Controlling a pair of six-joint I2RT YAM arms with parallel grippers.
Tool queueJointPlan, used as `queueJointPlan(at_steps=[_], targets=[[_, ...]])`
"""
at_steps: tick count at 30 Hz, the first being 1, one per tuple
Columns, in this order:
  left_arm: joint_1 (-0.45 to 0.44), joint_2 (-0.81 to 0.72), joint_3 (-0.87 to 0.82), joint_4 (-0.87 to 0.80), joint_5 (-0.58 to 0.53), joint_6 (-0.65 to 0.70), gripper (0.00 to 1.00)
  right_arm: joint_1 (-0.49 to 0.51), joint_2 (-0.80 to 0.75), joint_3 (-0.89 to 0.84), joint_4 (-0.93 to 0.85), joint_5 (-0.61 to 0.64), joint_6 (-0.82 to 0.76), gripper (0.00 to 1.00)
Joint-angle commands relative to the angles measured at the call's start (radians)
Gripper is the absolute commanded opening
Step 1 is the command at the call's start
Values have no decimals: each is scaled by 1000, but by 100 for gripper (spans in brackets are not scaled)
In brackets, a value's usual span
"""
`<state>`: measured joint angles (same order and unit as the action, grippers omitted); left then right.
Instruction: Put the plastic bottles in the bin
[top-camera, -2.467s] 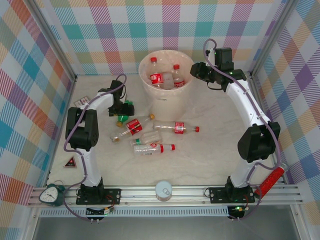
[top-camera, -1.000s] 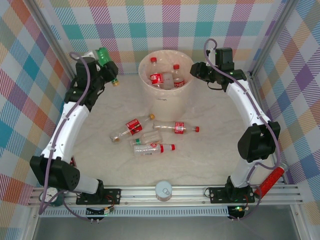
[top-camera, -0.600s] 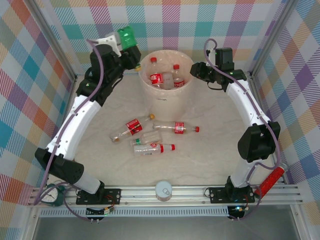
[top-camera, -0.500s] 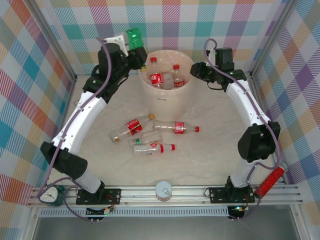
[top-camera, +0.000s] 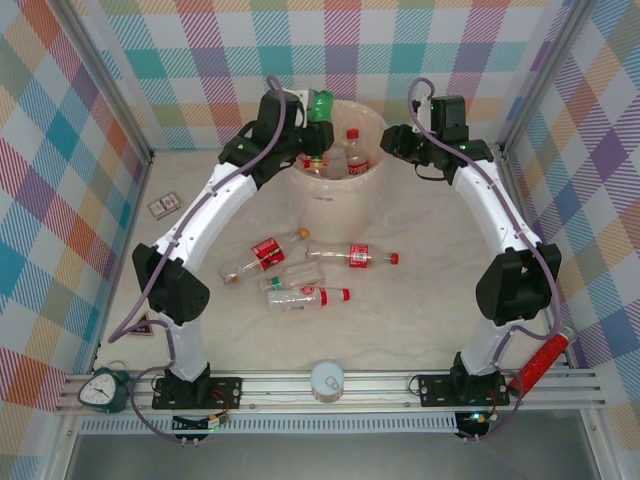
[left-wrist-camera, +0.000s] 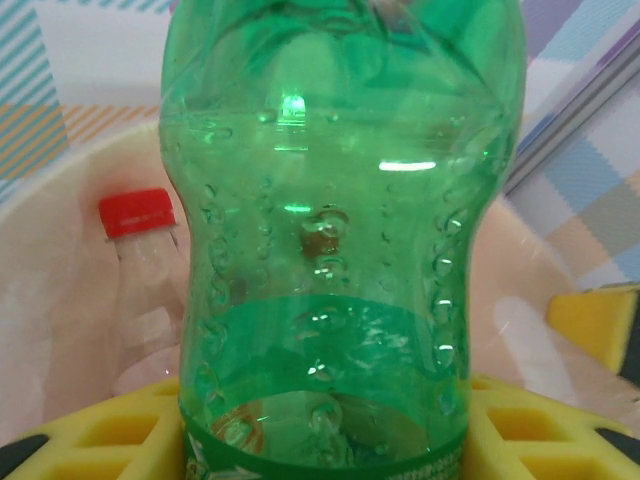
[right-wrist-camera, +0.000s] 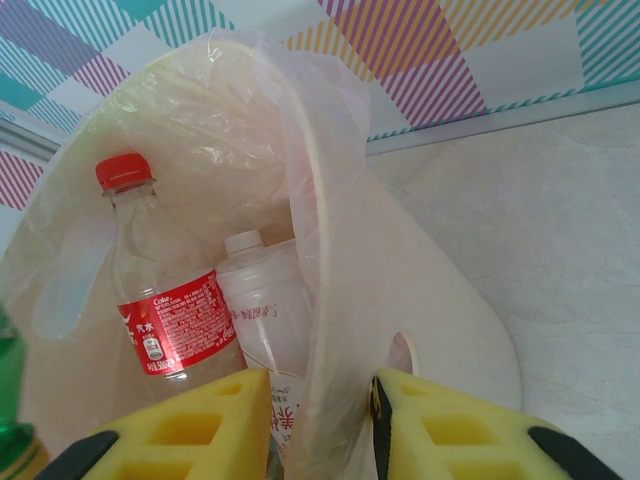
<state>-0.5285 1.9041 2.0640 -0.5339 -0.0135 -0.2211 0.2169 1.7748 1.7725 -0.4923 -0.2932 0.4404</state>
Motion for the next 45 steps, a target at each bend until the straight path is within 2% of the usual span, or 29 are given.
queueJointPlan(at_steps=[1,8,13,21,26,34,41,43,45], targets=[[-8,35,36,-72,21,35,46,4,-12,-35,-74,-1,1,32],[-21,143,122,-161,59,64,49,4,-7,-39,-71,-1,0,32],[-28,174,136,-183,66,71,62,4,-5,-40,-68,-4,0,32],[-31,160,98,-112,127,60,78,4,-3,-45,-63,-7,2,32],[-31,154,97,-95,155,65,93,4,-1,-48,-58,-9,2,32],[-33,145,90,-86,173,62,94,4,-4,-47,-58,-17,1,33],[-33,112,67,-71,186,65,95,4,-5,-15,-74,-44,1,43],[-33,99,72,-71,185,69,99,4,-11,-8,-82,-37,-5,46],[-33,86,84,-73,189,76,100,4,-17,2,-94,-40,-12,48]])
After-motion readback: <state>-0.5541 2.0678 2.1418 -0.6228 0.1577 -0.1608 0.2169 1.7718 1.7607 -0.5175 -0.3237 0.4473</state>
